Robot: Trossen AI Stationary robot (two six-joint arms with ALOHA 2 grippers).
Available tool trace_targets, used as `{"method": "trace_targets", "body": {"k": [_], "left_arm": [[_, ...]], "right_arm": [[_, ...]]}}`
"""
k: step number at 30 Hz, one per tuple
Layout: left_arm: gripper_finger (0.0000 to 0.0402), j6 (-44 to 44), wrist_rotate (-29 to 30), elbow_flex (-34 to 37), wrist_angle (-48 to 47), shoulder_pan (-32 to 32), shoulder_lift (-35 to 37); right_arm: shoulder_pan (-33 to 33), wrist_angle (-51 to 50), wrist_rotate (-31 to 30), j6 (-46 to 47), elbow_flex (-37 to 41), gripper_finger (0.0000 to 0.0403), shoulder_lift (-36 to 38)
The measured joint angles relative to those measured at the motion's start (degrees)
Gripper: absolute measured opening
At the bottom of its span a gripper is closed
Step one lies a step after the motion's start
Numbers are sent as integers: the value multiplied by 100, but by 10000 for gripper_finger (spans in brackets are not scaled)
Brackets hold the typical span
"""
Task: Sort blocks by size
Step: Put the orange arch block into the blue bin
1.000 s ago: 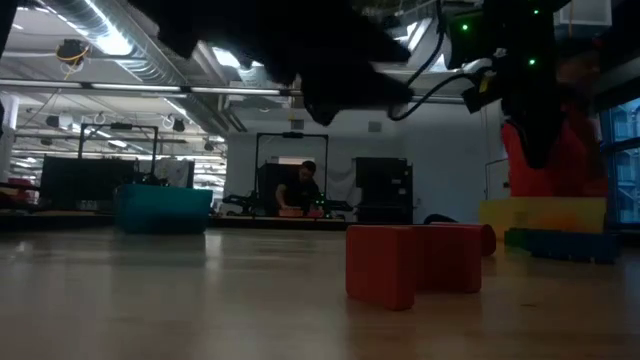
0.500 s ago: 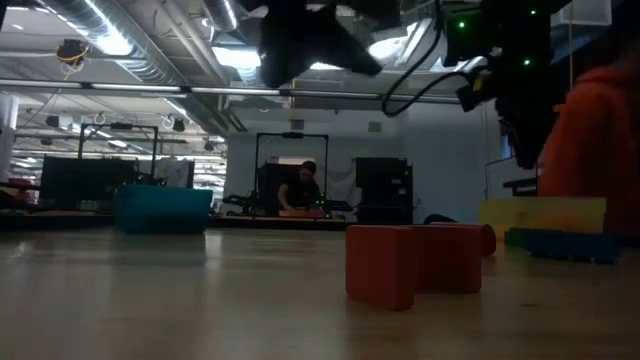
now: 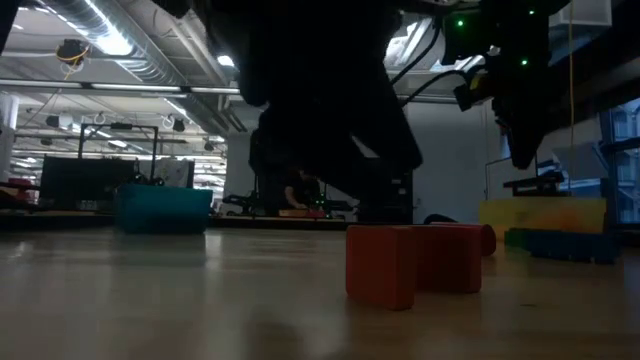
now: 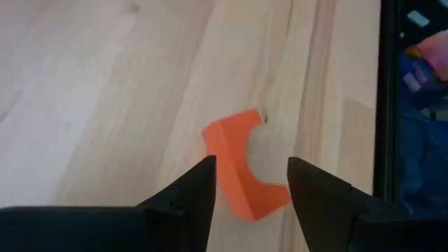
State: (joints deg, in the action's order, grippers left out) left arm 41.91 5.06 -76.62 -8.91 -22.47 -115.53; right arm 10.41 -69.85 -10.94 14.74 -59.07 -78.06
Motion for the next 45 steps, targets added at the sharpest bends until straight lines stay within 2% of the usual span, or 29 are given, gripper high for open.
{"method": "trace_targets", "body": {"k": [15, 25, 31, 36, 42, 45], "left_arm": [[161, 119, 160, -9, 202, -16, -93], [161, 501, 93, -11, 283, -57, -473], [159, 525, 41, -24, 44, -7, -522], [125, 656, 27, -24, -414, 116, -469], [41, 481, -175, -30, -714, 277, -412], [32, 252, -263, -18, -759, 397, -332]], "right_arm": [[4, 314, -7, -24, 0, 237, 0], [7, 388, -4, -177, 0, 237, 0], [7, 396, -6, -179, 0, 237, 0], [7, 399, -4, -181, 0, 237, 0], [7, 400, -4, -194, 0, 237, 0], [7, 398, -4, -208, -1, 237, 0]]}}
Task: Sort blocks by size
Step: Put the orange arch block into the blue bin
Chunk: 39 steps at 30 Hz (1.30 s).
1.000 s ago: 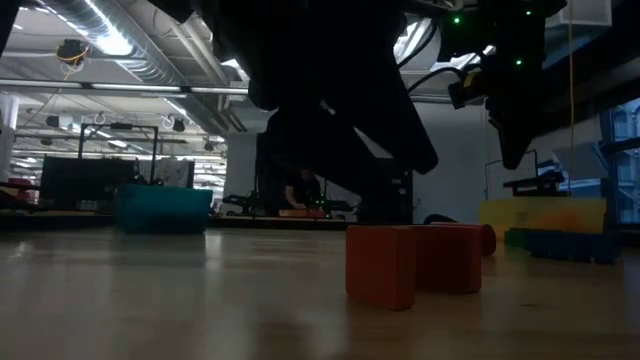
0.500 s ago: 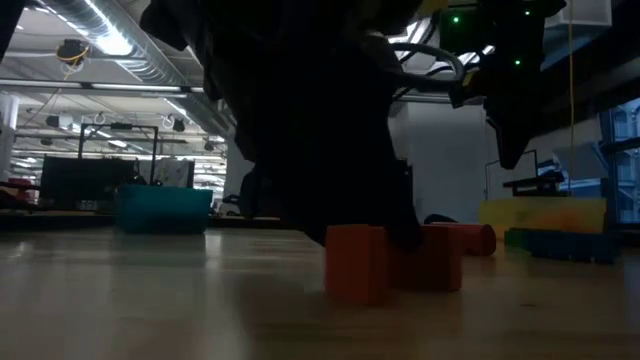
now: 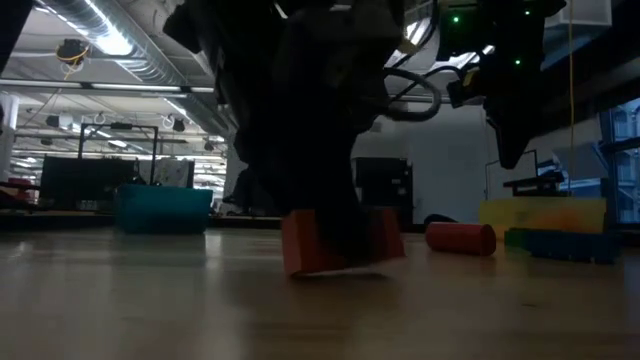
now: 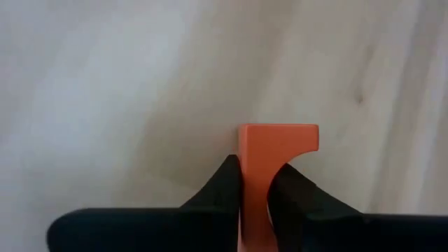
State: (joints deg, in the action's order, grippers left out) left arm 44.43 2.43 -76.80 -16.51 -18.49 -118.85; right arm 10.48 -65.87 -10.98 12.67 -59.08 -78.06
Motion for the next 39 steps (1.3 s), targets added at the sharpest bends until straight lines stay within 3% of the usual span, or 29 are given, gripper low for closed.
{"method": "trace_targets", "body": {"k": [6, 11, 20, 24, 32, 39], "left_arm": [[32, -385, 93, 31, -575, 442, 496], [32, -1058, 403, 22, -1739, 944, 1099], [34, -1731, 2002, 18, -4076, 2162, 2176], [33, -1809, 2420, 19, -4762, 2727, 2391], [44, -1790, 2473, 59, -5813, 3635, 2378], [61, -2197, 2461, 59, -5737, 3913, 2376]], "right_arm": [[0, -29, 16, 0, -205, 237, 0], [0, -11, 146, 7, -456, 237, 0], [0, 564, 948, 271, -528, 237, 0], [-2, 1044, 1405, 275, -528, 237, 0], [-2, 1851, 1661, 277, -528, 237, 0], [-2, 1939, 1661, 276, -528, 237, -2]]}}
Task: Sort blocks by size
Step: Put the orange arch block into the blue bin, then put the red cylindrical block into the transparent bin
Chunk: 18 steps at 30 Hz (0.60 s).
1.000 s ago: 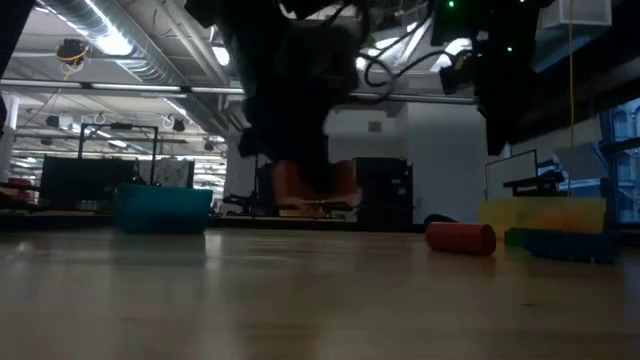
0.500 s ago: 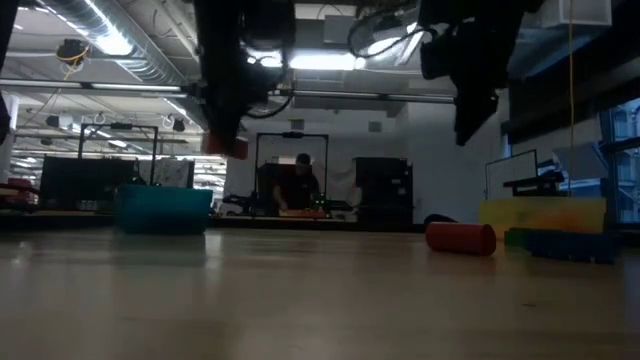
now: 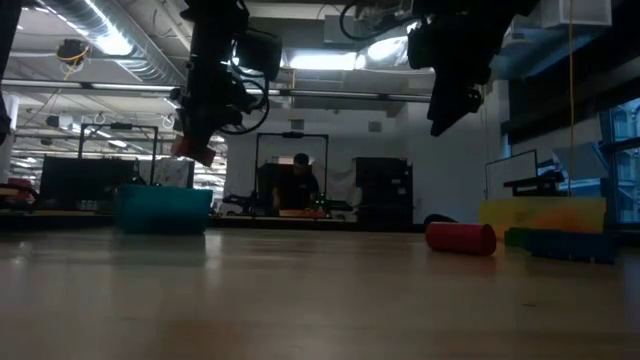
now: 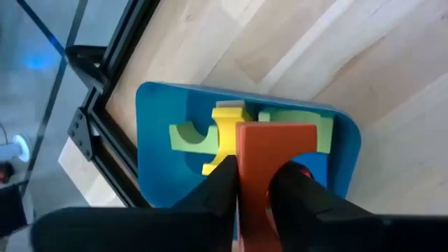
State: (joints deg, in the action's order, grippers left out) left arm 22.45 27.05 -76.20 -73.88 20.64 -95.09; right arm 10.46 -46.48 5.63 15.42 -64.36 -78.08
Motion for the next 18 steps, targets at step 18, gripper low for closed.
{"method": "trace_targets", "body": {"k": [18], "left_arm": [[144, 180, -258, 0, 514, 29, 0]], "right_arm": [[-359, 7, -45, 533, 4, 237, -110]]}}
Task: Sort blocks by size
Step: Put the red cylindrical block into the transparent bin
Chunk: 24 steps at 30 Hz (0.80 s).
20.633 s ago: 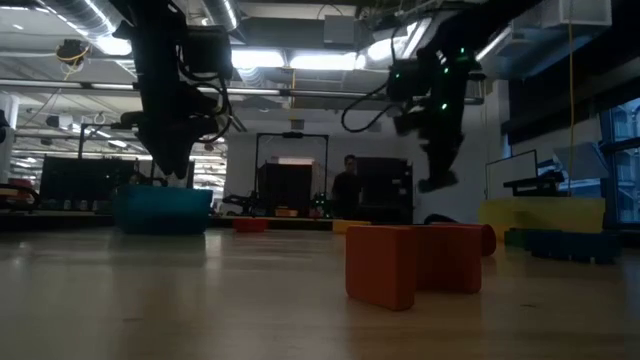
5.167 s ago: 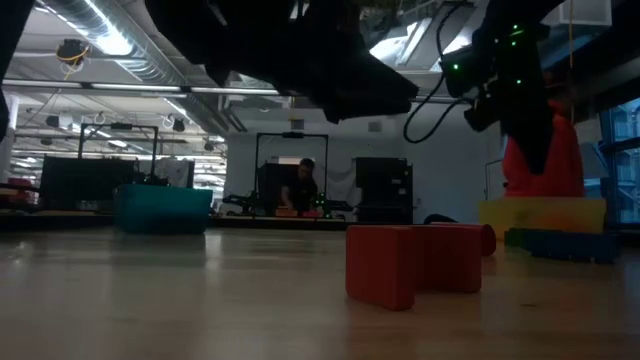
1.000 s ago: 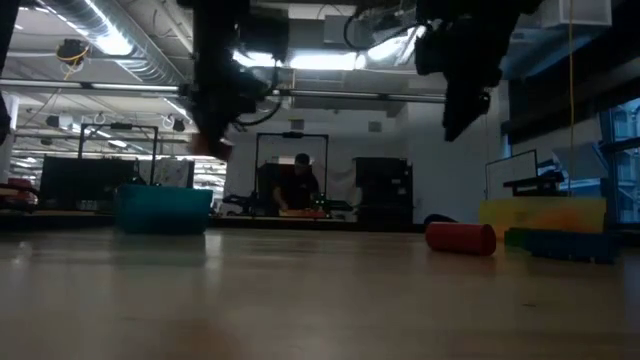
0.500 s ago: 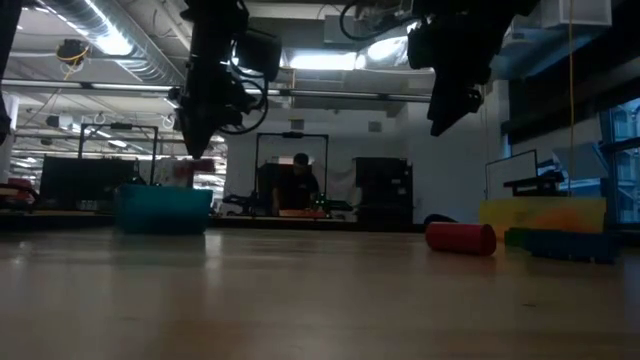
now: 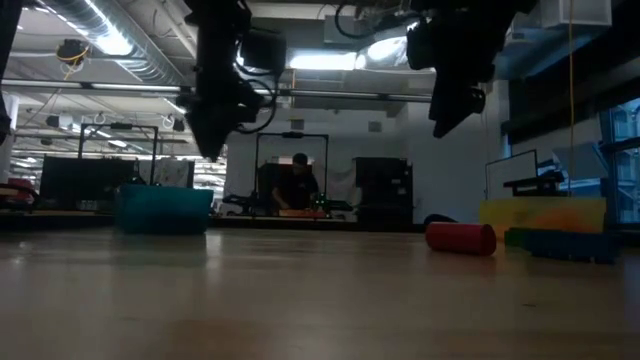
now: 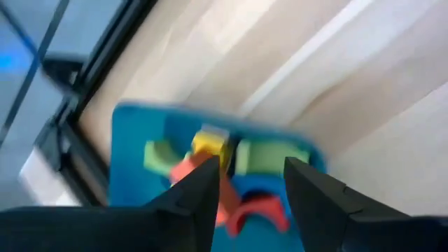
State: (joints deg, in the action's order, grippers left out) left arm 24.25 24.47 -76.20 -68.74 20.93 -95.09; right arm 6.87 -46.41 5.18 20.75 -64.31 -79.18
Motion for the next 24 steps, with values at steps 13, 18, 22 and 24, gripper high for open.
{"method": "trace_targets", "body": {"k": [13, 18, 22, 24], "left_arm": [[132, -1313, -32, -2, 2571, -117, 0], [131, -1535, -33, -2, 2803, -146, 0], [131, -1535, -33, -2, 2700, -146, 0], [131, -1535, -31, -2, 2724, -146, 0]], "right_arm": [[-1162, 6, -762, 1211, 0, 237, -835], [-1343, -7, -760, 1349, 0, 237, -1262], [-1363, -7, -814, 1504, 2, 237, -1566], [-1363, -1, -908, 1505, 2, 237, -1691]]}}
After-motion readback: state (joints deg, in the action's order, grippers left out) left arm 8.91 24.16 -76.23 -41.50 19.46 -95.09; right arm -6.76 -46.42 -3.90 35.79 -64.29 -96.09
